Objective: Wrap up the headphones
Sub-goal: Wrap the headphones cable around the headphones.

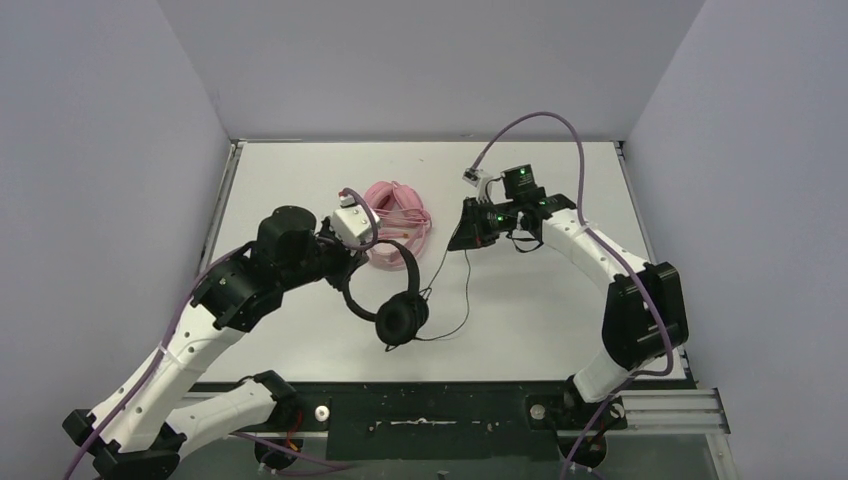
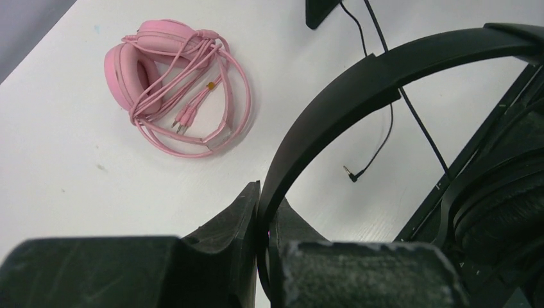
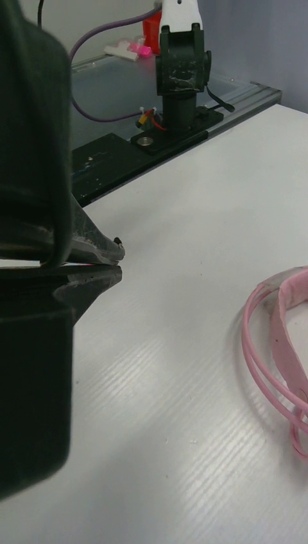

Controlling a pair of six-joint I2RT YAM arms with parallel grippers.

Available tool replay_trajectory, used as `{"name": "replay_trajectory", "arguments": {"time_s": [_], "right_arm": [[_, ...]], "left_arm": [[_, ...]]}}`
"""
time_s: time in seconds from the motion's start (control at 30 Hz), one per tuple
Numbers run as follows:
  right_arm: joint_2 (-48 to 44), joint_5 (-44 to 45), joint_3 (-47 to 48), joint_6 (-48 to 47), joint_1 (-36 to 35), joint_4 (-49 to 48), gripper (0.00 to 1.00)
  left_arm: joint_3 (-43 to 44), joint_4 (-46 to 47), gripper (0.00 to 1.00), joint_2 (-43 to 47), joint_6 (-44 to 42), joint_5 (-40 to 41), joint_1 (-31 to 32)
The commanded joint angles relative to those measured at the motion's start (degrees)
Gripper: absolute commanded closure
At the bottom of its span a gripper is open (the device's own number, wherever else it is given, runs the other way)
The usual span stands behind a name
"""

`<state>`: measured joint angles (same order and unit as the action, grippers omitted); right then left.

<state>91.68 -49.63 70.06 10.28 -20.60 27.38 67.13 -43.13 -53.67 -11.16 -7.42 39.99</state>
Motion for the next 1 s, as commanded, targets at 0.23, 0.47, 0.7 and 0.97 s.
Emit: {"name": "replay_trajectory", "arguments": {"time_s": [0.23,0.47,0.7,0.97], "right_arm": [[0.53,-1.81,-5.14,7.85,-7.71,-9.32,0.98],[-1.60,-3.14,-9.71,6.90,-12.52,-7.93,0.96],[-12.85,11.04,-11.57,0.55,-12.19,-2.75,0.27],[-25.42,19.16,-11.70,-4.71,-11.39,-7.67,0.00]], "left_arm": [[9.49,-2.96,1.00,-2.07,27.62,16.81,-0.47],[12.41,-8.17,1.00,-3.58,36.66,30.41,-2.27],[15.13,-14.75,1.00,-6.84,38.68,30.38,-7.59],[15.52,-16.62,1.00,-7.85,39.94,17.88,-16.67]]}}
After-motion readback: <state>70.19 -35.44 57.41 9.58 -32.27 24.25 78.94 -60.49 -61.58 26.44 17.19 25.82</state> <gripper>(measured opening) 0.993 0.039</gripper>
